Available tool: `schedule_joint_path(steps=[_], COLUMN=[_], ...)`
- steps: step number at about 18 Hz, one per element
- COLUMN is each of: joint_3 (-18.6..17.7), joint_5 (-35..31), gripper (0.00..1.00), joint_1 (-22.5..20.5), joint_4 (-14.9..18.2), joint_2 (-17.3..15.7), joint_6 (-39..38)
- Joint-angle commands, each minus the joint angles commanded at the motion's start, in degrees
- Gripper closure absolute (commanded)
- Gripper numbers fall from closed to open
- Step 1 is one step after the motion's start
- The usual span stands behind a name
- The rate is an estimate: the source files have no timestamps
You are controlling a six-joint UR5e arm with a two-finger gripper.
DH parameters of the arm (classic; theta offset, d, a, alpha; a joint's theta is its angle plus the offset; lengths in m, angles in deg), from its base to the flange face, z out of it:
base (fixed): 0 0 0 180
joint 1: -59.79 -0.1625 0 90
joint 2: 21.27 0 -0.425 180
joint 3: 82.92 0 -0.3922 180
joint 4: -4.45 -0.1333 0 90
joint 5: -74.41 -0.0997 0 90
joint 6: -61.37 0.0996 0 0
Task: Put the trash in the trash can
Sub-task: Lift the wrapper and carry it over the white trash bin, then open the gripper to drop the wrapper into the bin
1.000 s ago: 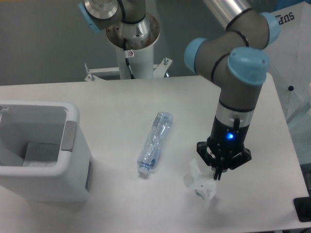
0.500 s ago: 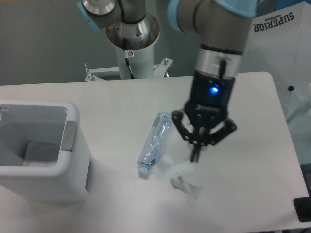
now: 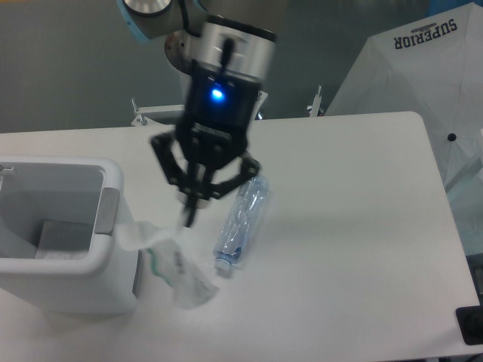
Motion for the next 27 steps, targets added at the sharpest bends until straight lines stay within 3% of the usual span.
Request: schedule_joint_path(steps=[4,9,15,21,22,25,26,27], joint_3=[0.0,-1.1,-2.2,-7.5,-7.6,-7.6,-7.5,-7.6], joint_5=[2.5,7.7,8.2,8.2,8.2,8.2,8.1,8.1], gripper=[1.00,1.00,1.00,0.99,0.88,0.17,0.08,0.06], joint_1=[3.5,4.5,7.9,8.1,8.1,8.1,8.1,8.1], joint_4=[0.0,0.0,0.0,-0.3,-0.3,-0.3,-0.3,-0.3], joint_2=[-1.7,-3.8,-3.8,-4.0,-4.0,-3.8,-3.6,-3.5], joint_6=[-2.3,-6.3,-7.6,-6.2,-5.6,-3.5,-3.2,-3.1])
